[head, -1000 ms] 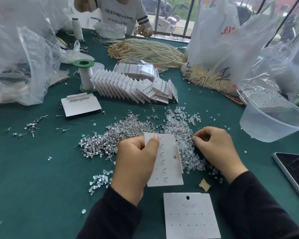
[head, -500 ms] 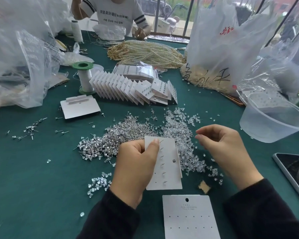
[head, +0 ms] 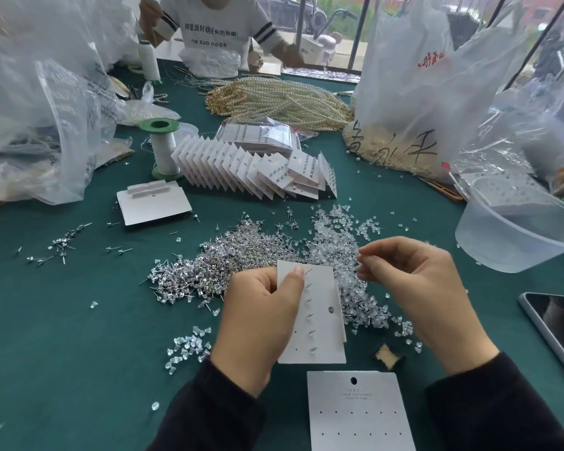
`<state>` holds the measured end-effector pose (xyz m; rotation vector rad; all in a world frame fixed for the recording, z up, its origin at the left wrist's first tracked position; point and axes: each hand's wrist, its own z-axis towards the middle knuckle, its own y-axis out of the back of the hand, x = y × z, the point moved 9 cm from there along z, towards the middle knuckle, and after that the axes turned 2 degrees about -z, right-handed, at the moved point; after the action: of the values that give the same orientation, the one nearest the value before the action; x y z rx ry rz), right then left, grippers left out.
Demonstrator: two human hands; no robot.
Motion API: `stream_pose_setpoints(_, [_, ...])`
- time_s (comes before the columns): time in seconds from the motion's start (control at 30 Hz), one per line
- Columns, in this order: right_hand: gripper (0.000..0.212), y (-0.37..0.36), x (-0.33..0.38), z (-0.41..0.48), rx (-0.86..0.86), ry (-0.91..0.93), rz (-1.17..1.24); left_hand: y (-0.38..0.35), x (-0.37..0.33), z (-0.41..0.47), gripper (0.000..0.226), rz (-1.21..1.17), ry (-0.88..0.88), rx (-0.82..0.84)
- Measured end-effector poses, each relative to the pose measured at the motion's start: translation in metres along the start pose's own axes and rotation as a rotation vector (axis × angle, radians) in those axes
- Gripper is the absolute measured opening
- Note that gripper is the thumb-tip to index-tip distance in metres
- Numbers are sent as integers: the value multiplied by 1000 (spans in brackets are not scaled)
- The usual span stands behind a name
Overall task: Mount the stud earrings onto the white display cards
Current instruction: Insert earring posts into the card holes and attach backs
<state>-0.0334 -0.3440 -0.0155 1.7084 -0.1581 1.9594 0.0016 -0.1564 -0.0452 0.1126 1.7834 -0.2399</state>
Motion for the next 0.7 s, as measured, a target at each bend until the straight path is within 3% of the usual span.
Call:
stream_pose_setpoints(0.13, [19,-2,0,-3,-32,-38,167,0,-1,-1,39,4,-3,-4])
stream_pose_setpoints(0.4, [11,-11,-15,-6,-32,-349,753,0,-2,-1,36,28,-3,-8])
stream_pose_setpoints(0.53, [8,-15,-12,-9,-5,-309,703,-1,-3,-2,37,28,-4,0])
stream_pose_setpoints(0.7, [14,-22,13,-16,50,-45,245,-1,0,1,34,38,-38,1])
